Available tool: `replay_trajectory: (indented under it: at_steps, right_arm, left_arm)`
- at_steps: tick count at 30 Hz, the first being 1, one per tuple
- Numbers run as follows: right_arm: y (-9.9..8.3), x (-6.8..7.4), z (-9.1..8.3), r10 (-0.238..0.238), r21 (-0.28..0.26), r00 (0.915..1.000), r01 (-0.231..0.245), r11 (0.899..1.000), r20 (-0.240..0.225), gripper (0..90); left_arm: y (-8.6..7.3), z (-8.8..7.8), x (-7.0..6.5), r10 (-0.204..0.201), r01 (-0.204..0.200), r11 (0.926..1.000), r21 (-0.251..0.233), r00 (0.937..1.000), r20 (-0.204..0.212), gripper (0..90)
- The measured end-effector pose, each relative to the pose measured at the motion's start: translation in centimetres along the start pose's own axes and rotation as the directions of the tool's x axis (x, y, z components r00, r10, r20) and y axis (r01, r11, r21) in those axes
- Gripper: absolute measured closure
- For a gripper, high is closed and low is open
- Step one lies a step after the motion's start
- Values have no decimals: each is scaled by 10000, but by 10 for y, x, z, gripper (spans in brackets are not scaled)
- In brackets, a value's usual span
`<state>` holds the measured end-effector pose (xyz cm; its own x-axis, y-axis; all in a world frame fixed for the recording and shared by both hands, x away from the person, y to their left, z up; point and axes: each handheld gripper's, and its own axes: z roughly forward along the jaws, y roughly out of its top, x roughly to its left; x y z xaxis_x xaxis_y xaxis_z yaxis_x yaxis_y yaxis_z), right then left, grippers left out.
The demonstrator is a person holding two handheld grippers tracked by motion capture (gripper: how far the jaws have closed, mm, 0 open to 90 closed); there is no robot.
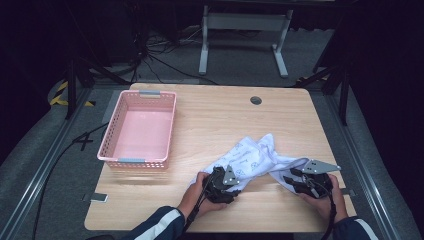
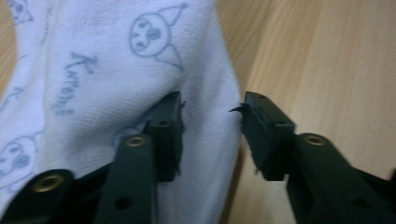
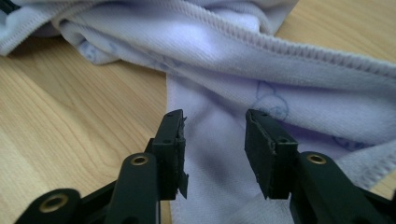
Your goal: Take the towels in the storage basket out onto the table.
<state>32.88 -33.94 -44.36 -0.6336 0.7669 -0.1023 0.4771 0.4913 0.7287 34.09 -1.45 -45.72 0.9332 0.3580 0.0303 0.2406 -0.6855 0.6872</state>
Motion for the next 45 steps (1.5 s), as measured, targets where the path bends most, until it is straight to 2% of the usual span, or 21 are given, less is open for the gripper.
replay_trajectory:
  at_steps: [4,7,8,11,15,17,20,24,30,31,32,33,34,36,38,40,41,42,43,44,45]
  right_arm:
    - [-4,-5,7,228,402,9992,-241,9989,333,594]
    - [-7,-10,8,542,273,9937,-572,9980,984,611]
    - [-7,-10,8,542,273,9937,-572,9980,984,611]
    - [-11,-21,10,959,383,9864,-1018,9941,1336,602]
    - [-13,-29,10,1278,285,9814,-1332,9907,1434,606]
    - [-13,-32,9,1365,314,9781,-1431,9892,1570,619]
    - [-13,-38,10,1525,317,9710,-1609,9865,1839,625]
    - [-14,-45,10,1662,283,9642,-1757,9840,2068,635]
    - [-14,-58,12,1724,283,9556,-1843,9825,2389,635]
    - [-13,-59,13,1780,250,9521,-1901,9815,2487,635]
    - [-13,-61,12,1873,324,9518,-2009,9791,2430,632]
    - [-13,-62,12,1886,355,9504,-2033,9785,2472,629]
    - [-14,-63,11,1909,327,9493,-2053,9782,2496,627]
    - [-15,-64,9,1916,381,9539,-2057,9779,2309,600]
    - [-15,-63,7,2030,287,9571,-2133,9766,2068,574]
    - [-13,-60,1,1901,269,9625,-1989,9797,1933,557]
    - [-12,-56,-7,1803,147,9658,-1862,9824,1863,551]
    - [-12,-56,-7,1803,147,9658,-1862,9824,1863,551]
    - [-11,-53,-17,2009,-172,9659,-2008,9795,1634,541]
    - [-11,-53,-17,2009,-172,9659,-2008,9795,1634,541]
    - [-10,-52,-22,1957,-291,9675,-1935,9807,1604,536]
  left_arm:
    - [-1,-5,5,-126,128,9999,-107,9998,179,844]
    - [-1,-34,12,-12,20,9975,-704,9999,110,876]
    - [-1,-34,12,-12,20,9975,-704,9999,110,878]
    - [-5,-72,19,-224,179,9875,-1565,9994,-269,881]
    - [-17,-104,24,-929,767,9683,-2379,9940,-579,882]
    - [-25,-119,28,-1036,767,9631,-2579,9903,-925,881]
    - [-41,-139,34,-1472,1059,9520,-2871,9810,-1262,882]
    - [-57,-151,37,-1797,1328,9462,-2950,9740,-1377,881]
    - [-89,-173,40,-2375,1817,9395,-2904,9564,-1702,881]
    - [-97,-178,42,-2626,2046,9361,-2862,9477,-1813,881]
    - [-104,-180,44,-2720,2139,9346,-2843,9447,-1834,881]
    - [-111,-182,44,-2897,2314,9333,-2747,9371,-1946,881]
    - [-119,-183,47,-2874,2312,9411,-2466,9312,-2241,881]
    - [-132,-183,49,-3284,2809,9290,-2407,9259,-1869,879]
    - [-135,-181,48,-3270,2817,9315,-2300,9256,-1907,870]
    - [-134,-178,43,-2988,2581,9416,-2164,9366,-1830,851]
    - [-129,-176,38,-2775,2369,9494,-2063,9402,-1974,771]
    - [-129,-176,38,-2775,2369,9494,-2063,9402,-1974,738]
    - [-124,-173,33,-2386,1989,9553,-2190,9556,-1731,709]
    - [-124,-173,33,-2386,1989,9553,-2190,9556,-1731,653]
    - [-121,-170,31,-2095,1711,9619,-2135,9624,-1727,653]
